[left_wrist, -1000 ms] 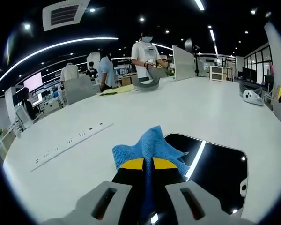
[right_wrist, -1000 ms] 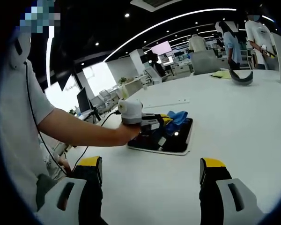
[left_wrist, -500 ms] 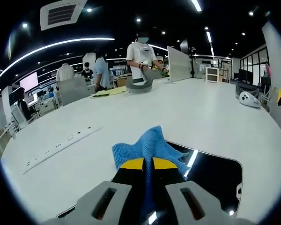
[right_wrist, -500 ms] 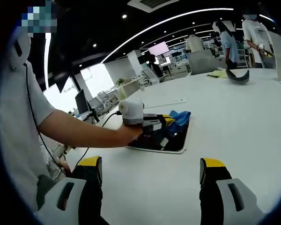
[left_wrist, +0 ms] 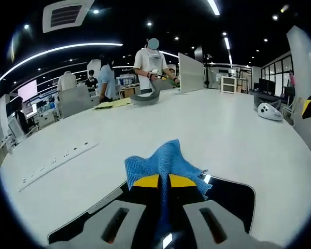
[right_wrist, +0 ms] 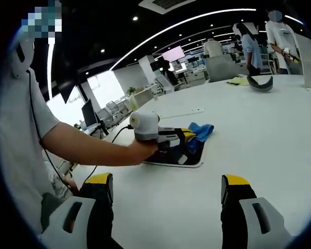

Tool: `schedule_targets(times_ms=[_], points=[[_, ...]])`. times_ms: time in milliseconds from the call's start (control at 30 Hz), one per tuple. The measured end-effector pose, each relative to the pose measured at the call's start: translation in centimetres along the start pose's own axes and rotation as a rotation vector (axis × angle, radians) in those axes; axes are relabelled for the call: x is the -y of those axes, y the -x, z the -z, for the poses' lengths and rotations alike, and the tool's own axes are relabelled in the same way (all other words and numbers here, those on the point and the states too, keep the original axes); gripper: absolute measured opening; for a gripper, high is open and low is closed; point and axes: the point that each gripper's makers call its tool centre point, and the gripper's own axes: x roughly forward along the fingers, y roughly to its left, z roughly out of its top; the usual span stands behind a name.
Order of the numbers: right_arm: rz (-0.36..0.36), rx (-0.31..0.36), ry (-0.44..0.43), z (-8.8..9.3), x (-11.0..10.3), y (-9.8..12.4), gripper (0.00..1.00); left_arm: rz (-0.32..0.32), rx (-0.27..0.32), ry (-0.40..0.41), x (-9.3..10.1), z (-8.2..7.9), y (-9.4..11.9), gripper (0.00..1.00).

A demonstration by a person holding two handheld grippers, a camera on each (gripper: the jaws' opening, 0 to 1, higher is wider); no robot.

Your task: Wipe the mirror surface with the cleaning cloth until all visible marks leave the cleaned area.

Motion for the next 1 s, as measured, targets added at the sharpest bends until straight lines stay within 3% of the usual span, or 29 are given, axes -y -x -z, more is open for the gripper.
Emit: schedule_targets(times_ms=[1000], points=[[0.017,0.038,0.01,-0.6,0.2,0.5,0.85,0.085,-0.007,-0.034,2.5,0.3,1.2,0.02]])
